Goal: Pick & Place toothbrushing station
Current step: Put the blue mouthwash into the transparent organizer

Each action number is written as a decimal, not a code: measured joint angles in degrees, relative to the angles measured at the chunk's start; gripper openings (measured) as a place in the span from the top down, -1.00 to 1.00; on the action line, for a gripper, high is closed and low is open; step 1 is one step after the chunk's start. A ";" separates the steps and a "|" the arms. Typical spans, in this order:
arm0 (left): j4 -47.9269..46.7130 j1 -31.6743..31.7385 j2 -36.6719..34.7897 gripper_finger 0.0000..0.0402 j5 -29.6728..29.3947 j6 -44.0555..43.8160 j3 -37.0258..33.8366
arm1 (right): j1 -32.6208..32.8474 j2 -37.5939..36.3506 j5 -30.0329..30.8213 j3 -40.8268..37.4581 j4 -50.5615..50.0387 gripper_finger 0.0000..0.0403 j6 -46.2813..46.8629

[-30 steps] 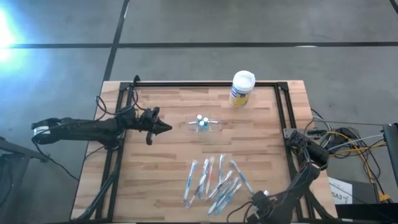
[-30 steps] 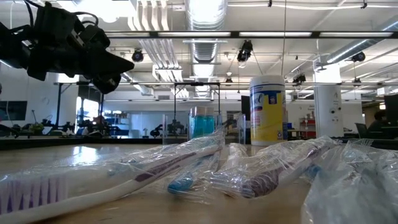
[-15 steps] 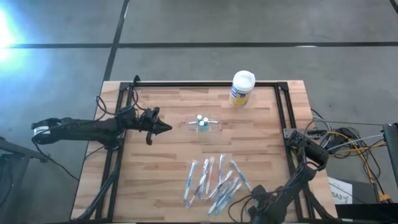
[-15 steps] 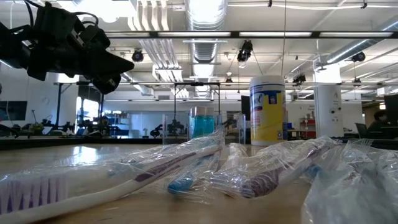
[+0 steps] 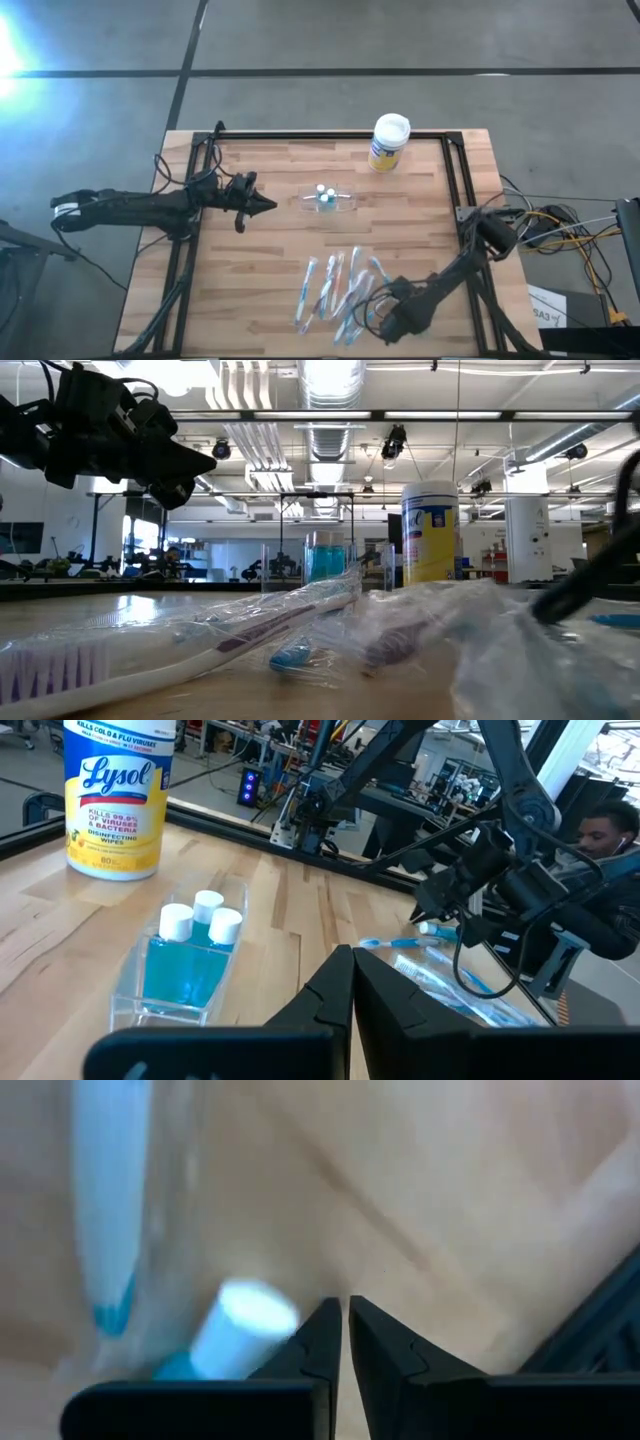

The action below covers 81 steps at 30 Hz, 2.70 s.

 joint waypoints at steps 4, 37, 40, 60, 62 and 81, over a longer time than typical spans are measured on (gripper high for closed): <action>0.00 0.00 0.00 0.94 -0.01 0.00 -0.09 | -1.41 -2.59 3.45 -1.44 0.28 0.87 -1.75; -1.70 -0.20 -0.02 0.93 1.52 -0.20 -0.31 | 5.31 -10.99 -0.43 -2.26 12.62 -0.08 28.70; -1.70 -0.22 -0.02 0.93 1.56 -0.23 -0.31 | 5.31 -10.30 -0.44 -3.26 14.07 -0.12 28.98; -1.54 -0.33 0.00 0.92 1.71 -0.70 -0.31 | 5.44 -10.33 -4.21 -12.97 29.60 0.28 21.75; -1.54 -0.33 0.00 0.92 1.71 -0.70 -0.31 | 5.54 -10.26 -2.46 -12.23 28.61 0.38 20.10; 0.26 -0.33 0.00 0.92 0.84 -1.92 -0.28 | 4.62 -12.86 20.66 0.89 0.99 0.61 8.85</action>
